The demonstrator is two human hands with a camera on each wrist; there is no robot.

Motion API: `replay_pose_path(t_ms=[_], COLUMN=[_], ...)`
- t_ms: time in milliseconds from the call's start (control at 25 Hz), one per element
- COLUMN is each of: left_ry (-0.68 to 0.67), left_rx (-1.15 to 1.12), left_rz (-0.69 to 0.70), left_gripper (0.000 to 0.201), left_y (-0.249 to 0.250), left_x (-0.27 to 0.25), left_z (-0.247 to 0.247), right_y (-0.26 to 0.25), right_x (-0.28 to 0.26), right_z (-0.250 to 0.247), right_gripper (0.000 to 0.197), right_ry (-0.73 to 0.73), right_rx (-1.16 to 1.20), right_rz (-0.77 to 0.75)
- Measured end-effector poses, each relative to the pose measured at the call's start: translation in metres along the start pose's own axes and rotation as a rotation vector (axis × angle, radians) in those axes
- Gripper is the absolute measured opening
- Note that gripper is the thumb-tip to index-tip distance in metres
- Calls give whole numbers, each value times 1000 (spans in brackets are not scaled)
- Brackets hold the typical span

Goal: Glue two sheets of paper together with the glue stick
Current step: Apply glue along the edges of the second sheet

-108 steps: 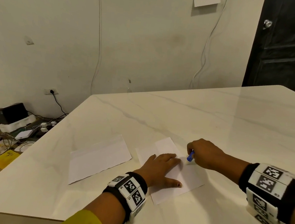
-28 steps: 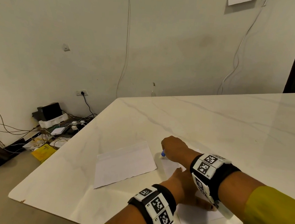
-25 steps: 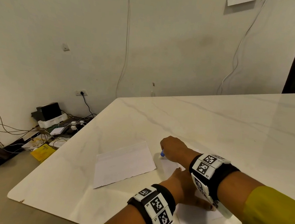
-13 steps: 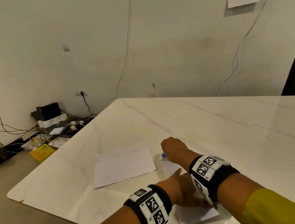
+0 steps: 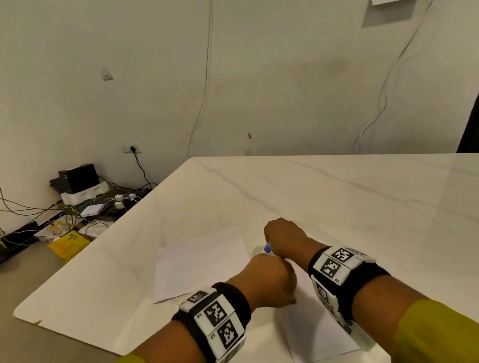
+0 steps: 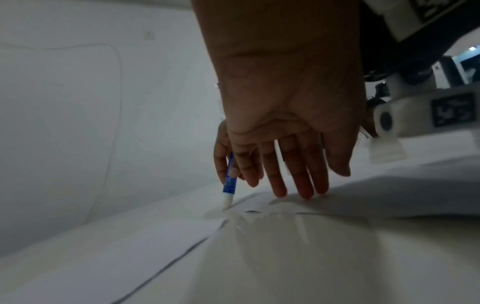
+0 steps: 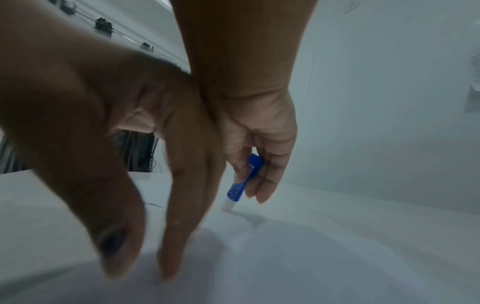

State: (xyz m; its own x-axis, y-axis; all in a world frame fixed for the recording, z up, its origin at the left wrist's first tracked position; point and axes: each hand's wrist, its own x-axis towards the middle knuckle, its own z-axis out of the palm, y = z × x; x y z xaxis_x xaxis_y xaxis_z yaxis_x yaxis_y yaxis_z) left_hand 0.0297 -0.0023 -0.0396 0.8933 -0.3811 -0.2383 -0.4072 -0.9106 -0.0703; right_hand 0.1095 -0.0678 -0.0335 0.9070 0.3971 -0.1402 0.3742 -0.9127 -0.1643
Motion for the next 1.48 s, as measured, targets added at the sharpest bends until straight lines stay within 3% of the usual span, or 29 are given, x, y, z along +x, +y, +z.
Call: replay_pose_path(t_ms=[160, 280, 360, 480, 560, 720, 840, 960, 1040, 1160, 1360, 1480], left_ry=[38, 33, 39, 34, 15, 8, 9, 48, 112, 152, -62, -75], left_rx=[32, -32, -92, -126, -139, -167, -157, -151, -199, -175, -86, -42], left_rz=[-114, -206, -223, -217, -219, -214, -213, -213, -219, -270, -503, -491], left_gripper=[37, 53, 62, 60, 58, 60, 61, 57, 54, 54, 49, 33], left_y=[-24, -37, -44, -46, -47, -48, -51, -51, -52, -57, -84, -93], left_x=[3, 1, -1, -4, -4, -6, -6, -6, -7, -9, -20, -26], left_z=[1, 6, 12, 18, 18, 18, 20, 22, 22, 22, 22, 24], right_y=[0, 3, 5, 8, 12, 47, 89, 124, 140, 149, 151, 151], right_x=[3, 5, 5, 2, -4, -22, -34, -41, -42, -44, -43, -43], right_z=[2, 4, 6, 6, 4, 4, 9, 13, 18, 19, 17, 17], right_gripper=[4, 23, 27, 26, 22, 2, 20, 16, 33, 27, 21, 34], right_ry=[14, -1, 16, 27, 101, 395, 560, 653, 583, 478, 434, 369], right_rx=[20, 45, 57, 106, 262, 669, 859, 972, 964, 733, 570, 589], right_rz=[-4, 23, 13, 14, 46, 207, 411, 564, 605, 588, 534, 549])
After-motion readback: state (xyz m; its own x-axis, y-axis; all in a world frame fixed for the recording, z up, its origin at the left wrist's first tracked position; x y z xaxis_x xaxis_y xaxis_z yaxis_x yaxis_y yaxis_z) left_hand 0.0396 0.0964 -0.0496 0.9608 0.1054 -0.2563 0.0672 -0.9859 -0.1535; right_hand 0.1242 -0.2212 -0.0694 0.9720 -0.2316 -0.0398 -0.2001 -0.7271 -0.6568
